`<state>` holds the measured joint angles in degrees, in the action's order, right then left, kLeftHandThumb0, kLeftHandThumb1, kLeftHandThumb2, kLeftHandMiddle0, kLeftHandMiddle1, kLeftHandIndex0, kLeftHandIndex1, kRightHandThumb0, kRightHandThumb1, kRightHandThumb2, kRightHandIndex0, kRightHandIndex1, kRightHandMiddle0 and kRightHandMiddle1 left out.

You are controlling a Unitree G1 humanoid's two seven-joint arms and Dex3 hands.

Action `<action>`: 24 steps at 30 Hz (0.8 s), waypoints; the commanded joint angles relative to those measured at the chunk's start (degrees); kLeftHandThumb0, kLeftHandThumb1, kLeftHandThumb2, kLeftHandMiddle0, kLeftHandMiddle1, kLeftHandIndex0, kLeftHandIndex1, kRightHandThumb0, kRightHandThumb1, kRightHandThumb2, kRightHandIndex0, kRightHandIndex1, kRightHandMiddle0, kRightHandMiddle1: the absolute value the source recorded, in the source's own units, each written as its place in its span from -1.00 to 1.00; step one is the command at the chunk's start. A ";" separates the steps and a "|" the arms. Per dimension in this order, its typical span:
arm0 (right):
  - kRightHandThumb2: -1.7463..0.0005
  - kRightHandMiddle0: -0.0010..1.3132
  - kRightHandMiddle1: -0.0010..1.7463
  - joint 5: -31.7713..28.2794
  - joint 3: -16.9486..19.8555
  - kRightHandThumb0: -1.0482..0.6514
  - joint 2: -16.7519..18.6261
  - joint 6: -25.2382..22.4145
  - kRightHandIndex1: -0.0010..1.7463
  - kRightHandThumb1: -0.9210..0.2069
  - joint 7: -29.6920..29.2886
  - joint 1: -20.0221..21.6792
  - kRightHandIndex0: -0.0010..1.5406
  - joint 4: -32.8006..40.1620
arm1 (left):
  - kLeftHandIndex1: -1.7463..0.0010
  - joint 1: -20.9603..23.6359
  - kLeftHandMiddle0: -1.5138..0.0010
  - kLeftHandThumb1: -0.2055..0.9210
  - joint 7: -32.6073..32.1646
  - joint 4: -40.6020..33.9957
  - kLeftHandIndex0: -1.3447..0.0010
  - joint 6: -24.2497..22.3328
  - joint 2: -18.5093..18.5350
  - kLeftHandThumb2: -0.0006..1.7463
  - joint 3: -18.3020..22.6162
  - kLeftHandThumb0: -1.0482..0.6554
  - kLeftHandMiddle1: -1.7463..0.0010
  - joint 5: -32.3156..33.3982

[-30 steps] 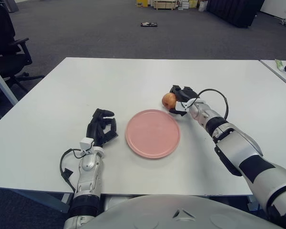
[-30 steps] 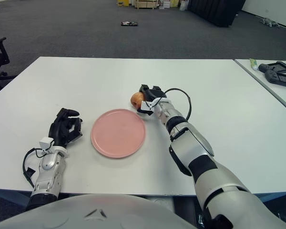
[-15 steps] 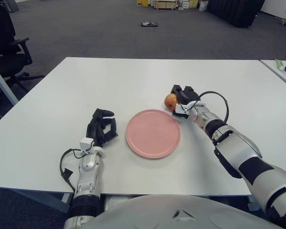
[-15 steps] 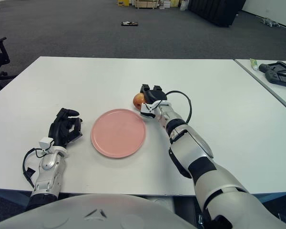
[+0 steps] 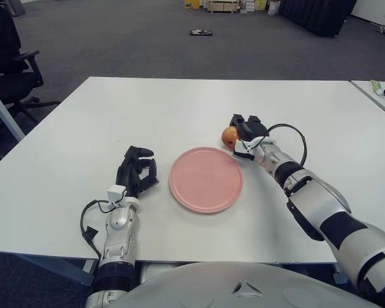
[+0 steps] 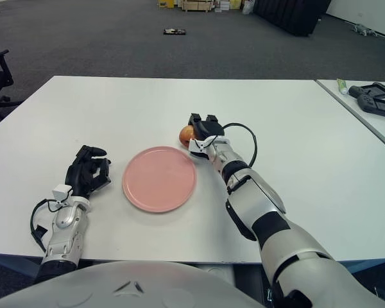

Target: Put the apple into the plate.

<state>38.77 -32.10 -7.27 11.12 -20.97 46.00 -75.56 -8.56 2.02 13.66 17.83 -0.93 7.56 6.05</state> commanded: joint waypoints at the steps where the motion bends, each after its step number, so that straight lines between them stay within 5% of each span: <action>1: -0.91 -0.09 1.00 -0.63 0.92 0.23 -0.09 -1.17 0.99 0.60 -0.70 -0.85 0.09 -0.15 | -1.00 -1.35 -0.07 0.29 -0.79 2.60 0.33 -3.21 0.19 0.23 0.44 -0.26 -1.00 -0.16; 24: -0.92 -0.07 1.00 -3.04 5.80 0.23 -1.61 4.29 0.99 0.62 -2.16 0.45 0.10 7.67 | -1.00 -0.41 -0.09 0.31 -0.66 4.24 0.34 -2.17 0.28 0.22 0.45 -0.25 -1.00 -0.18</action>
<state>36.83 -27.35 -7.45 13.14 -22.36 45.57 -70.21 -7.44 1.61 15.25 17.90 -0.64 7.90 6.04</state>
